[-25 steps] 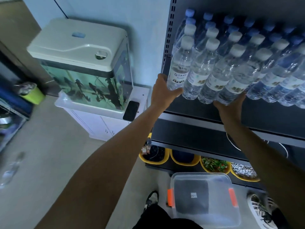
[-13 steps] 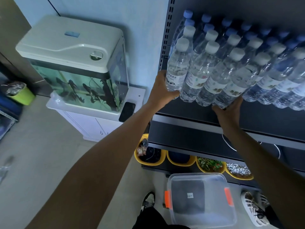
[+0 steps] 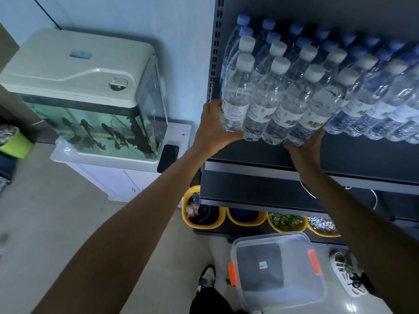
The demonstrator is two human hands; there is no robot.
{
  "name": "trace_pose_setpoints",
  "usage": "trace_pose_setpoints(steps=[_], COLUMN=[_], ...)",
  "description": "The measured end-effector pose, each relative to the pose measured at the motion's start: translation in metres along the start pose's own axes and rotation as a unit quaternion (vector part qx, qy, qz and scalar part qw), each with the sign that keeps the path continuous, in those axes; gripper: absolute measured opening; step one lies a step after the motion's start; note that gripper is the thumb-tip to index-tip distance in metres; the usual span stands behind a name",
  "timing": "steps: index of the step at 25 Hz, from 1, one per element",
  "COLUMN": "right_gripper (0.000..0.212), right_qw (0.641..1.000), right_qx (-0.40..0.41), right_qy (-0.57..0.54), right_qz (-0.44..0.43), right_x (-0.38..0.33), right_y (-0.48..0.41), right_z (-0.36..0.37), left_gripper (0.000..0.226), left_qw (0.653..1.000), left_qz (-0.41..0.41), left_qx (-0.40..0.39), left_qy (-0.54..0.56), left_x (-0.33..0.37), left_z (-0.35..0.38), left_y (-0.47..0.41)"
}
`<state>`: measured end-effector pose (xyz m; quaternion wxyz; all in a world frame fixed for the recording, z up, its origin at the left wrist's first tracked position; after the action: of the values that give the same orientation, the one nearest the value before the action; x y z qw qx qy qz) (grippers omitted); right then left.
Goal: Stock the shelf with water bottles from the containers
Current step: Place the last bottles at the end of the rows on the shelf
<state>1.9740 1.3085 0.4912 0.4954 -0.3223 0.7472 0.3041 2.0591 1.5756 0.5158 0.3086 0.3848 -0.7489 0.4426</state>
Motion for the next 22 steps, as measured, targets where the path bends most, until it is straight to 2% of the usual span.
trace_pose_setpoints(steps=[2, 4, 9, 13, 18, 22], right_gripper=[0.095, 0.094, 0.094, 0.087, 0.078, 0.070], right_qw=[1.000, 1.000, 1.000, 0.999, 1.000, 0.999], right_qx=[-0.010, -0.011, 0.003, 0.004, 0.005, -0.023], right_qy=[0.003, 0.009, 0.024, 0.035, 0.019, -0.007], right_qz=[0.001, -0.003, 0.006, -0.002, 0.009, 0.041], right_x=[-0.001, -0.001, 0.004, 0.004, 0.002, 0.006], right_y=[-0.002, -0.003, -0.003, -0.002, -0.001, -0.010], right_z=[0.000, 0.000, 0.001, 0.001, 0.000, -0.005], left_gripper=[0.080, 0.074, 0.081, 0.081, 0.069, 0.062], left_qw=[0.996, 0.996, 0.994, 0.991, 0.989, 0.987], left_qz=[-0.009, -0.006, 0.001, -0.007, 0.003, -0.020], left_qx=[0.050, 0.073, 0.072, 0.133, 0.147, 0.154], left_qy=[-0.072, -0.045, 0.082, -0.026, 0.020, 0.032], left_x=[0.000, -0.003, -0.012, -0.008, -0.012, -0.012], left_z=[0.002, 0.003, 0.014, 0.020, 0.021, 0.023], left_y=[0.001, 0.004, 0.014, 0.016, 0.020, 0.024])
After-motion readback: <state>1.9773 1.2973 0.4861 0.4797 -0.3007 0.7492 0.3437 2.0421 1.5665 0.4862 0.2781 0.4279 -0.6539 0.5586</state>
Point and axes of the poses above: each hand's wrist, its own y-axis away from the middle knuckle, its own z-axis out of the palm, x = y × z, the point moved 5 cm from there along -y, towards the middle knuckle, and after that the axes turned 15 degrees about z, right-handed, at the moved point
